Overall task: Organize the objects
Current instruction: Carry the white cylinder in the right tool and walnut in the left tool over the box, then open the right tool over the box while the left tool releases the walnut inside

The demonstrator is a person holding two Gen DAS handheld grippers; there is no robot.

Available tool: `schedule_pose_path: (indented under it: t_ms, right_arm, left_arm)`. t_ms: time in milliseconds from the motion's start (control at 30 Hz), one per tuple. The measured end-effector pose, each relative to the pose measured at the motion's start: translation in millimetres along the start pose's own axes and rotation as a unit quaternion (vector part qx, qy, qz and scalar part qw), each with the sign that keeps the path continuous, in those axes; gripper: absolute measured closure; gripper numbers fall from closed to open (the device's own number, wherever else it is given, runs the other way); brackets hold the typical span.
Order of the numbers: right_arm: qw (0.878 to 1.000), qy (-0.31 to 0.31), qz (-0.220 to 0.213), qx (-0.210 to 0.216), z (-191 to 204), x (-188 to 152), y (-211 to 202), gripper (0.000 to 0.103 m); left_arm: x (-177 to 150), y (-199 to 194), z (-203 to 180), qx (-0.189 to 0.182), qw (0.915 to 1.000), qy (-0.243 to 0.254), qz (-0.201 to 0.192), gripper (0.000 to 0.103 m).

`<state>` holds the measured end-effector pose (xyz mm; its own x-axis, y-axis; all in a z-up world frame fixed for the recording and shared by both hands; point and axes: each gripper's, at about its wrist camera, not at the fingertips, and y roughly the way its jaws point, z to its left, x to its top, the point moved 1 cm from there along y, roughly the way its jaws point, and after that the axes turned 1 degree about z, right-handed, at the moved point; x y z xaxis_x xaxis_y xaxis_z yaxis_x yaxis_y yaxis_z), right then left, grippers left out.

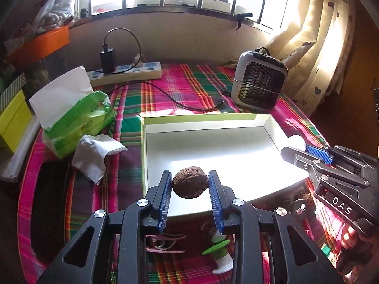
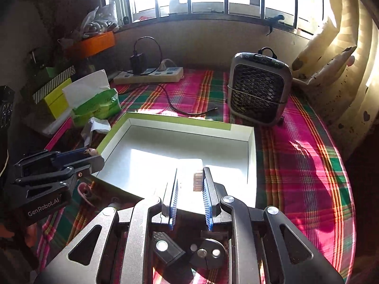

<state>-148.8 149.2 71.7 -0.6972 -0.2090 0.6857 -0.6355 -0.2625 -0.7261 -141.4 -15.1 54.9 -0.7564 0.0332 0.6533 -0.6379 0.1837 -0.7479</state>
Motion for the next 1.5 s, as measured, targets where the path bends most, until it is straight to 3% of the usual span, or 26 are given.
schedule_pose_path:
  t_ms: [433,1267,1500]
  right_arm:
    - [0.998,0.01,0.059,-0.004,-16.0,15.1,70.9,0.083]
    - [0.996,0.0,0.089,-0.03,-19.3,16.8,98.5,0.083]
    - [0.996,-0.002,0.084,-0.024,-17.0,15.3,94.3,0.058]
  left_arm:
    - [24.6,60.4,0.0,0.015,0.999,0.011,0.041,0.074]
    - [27.8,88.3,-1.0,0.028,0.9974,0.014,0.065,0.074]
    - [28.4,83.6,-1.2,0.024,0.9978,0.016,0.059,0.067]
